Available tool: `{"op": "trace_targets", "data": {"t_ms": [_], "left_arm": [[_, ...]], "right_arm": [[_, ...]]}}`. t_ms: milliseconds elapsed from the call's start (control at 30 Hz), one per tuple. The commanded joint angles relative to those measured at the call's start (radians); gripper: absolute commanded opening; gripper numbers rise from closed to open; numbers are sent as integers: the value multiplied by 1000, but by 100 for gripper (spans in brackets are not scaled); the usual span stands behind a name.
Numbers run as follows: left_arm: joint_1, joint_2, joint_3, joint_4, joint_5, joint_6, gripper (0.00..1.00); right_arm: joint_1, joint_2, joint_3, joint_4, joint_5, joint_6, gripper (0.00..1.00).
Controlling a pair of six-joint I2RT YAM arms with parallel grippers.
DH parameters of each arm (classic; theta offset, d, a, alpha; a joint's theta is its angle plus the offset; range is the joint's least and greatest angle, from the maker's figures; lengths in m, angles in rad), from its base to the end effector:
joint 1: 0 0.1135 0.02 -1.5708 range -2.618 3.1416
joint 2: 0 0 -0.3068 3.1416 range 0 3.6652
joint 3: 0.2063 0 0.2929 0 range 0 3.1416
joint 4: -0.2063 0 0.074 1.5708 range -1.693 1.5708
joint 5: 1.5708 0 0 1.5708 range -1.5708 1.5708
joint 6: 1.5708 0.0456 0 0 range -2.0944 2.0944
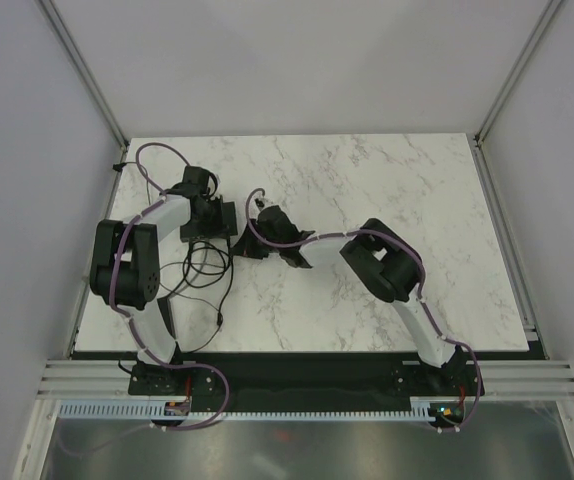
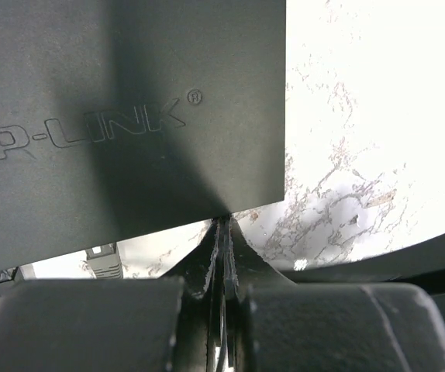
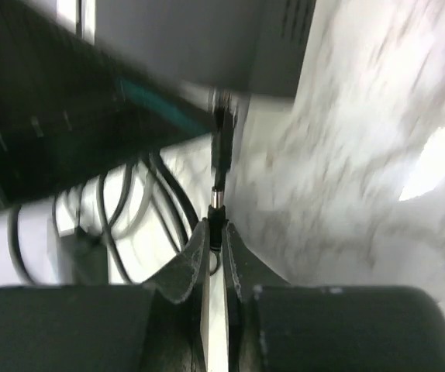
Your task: Pull the plug from the switch port
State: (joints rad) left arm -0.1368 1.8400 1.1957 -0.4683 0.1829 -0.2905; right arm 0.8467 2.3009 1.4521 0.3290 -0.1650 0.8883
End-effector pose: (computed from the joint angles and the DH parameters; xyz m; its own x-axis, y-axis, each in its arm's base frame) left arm 0.4144 -0.0654 0.1784 -0.9125 -0.1587 -0.3771 -0.0496 0.9578 -0.2830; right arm 0.3669 0.4262 0.1075 -0.8542 0.1895 -0.4841 -0.2703 0.6335 0.7250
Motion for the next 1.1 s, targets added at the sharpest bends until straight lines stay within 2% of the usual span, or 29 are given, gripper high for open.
{"op": "trace_targets", "data": {"t_ms": [0, 33, 100, 367, 533, 667, 700, 733, 800, 1067], "left_arm": [[13, 27, 7, 74, -66, -4, 2], [14, 30, 8, 74, -63, -4, 2], [17, 28, 10, 73, -60, -4, 2], [16, -16, -1, 77, -33, 5, 2], [16, -132, -53, 91, -14, 8, 2], [16, -263, -103, 91, -14, 8, 2], [16, -289, -119, 177, 6, 16, 17], [16, -336, -126, 181, 0, 45, 20], [16, -372, -146, 189, -14, 53, 23], [32, -426, -148, 192, -14, 67, 24]], "right_arm": [[-12, -18, -151, 209, -261, 153, 0], [-18, 1, -176, 358, -331, 255, 0], [-31, 14, -214, 454, -355, 322, 0], [-44, -138, -213, 131, -151, 28, 0], [-40, -208, -240, 88, -131, -8, 0], [-23, -267, -323, 71, -136, -38, 0], [-15, -285, -332, 58, -136, -55, 0], [-2, -290, -340, 48, -136, -64, 0], [18, -300, -354, 32, -136, -83, 0], [106, -333, -363, -30, -85, -114, 0]]}}
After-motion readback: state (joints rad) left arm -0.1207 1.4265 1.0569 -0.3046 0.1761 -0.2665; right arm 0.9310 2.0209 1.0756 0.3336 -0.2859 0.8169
